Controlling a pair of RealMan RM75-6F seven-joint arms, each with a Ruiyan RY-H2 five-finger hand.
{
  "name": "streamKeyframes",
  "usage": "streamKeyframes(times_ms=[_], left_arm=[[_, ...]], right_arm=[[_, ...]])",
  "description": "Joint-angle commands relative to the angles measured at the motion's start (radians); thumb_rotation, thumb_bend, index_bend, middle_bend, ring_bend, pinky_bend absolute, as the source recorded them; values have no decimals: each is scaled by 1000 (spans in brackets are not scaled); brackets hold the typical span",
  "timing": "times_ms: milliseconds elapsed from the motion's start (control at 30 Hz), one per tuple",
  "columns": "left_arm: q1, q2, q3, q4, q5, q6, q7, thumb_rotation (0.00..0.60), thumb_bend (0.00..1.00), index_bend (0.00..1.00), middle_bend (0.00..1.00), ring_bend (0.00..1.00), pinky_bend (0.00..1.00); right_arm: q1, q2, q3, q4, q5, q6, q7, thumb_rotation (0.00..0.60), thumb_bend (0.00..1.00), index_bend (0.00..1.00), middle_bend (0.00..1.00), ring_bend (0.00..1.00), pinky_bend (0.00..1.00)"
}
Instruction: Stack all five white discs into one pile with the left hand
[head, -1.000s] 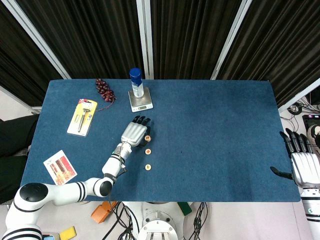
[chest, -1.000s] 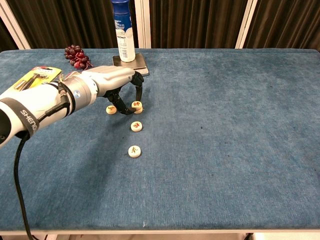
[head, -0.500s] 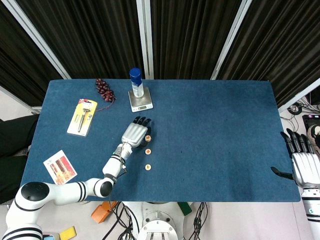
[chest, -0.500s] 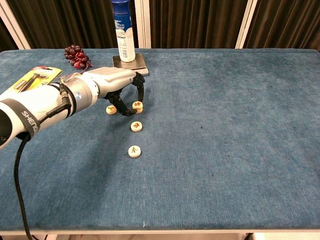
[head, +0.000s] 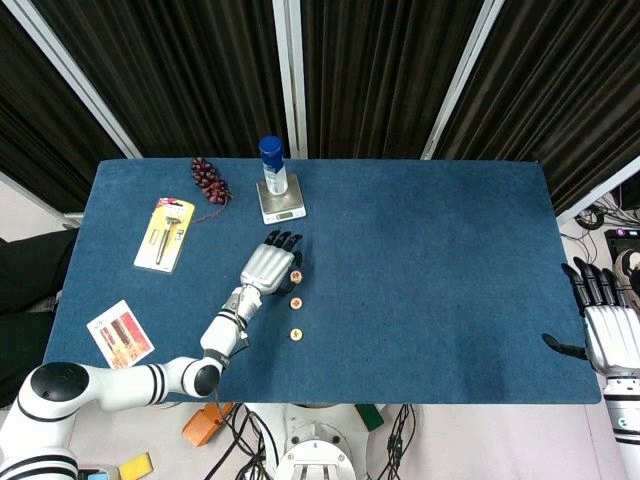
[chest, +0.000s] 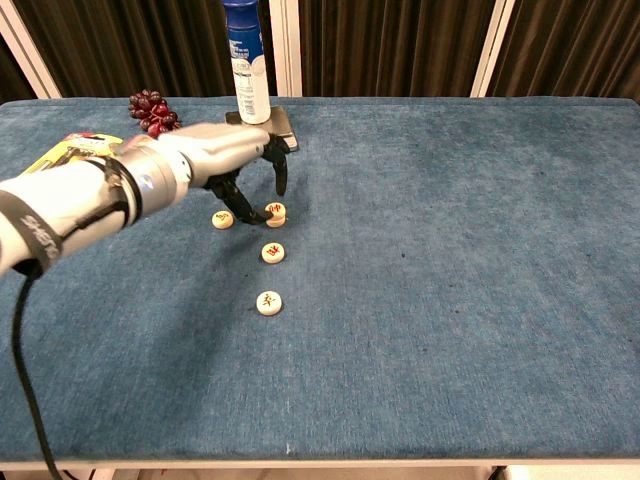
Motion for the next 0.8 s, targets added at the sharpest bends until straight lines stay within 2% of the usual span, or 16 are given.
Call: streamKeyframes(times_ms=[33, 233, 800], left_arm=[[27, 52, 21, -54, 32, 35, -3, 600, 323, 385, 43, 0, 0], [61, 89, 56, -76, 26, 55, 5, 600, 315, 385, 43, 0, 0], [71, 22, 65, 52, 6, 15, -32, 600, 315, 404, 43, 0, 0]], right_arm=[[2, -1, 0, 1, -2, -3, 0, 600, 128, 0, 0, 0, 0], [9, -6, 0, 1, -13, -5, -2, 600, 128, 0, 0, 0, 0], [5, -1, -3, -10, -11, -2, -14, 600, 128, 0, 0, 0, 0]])
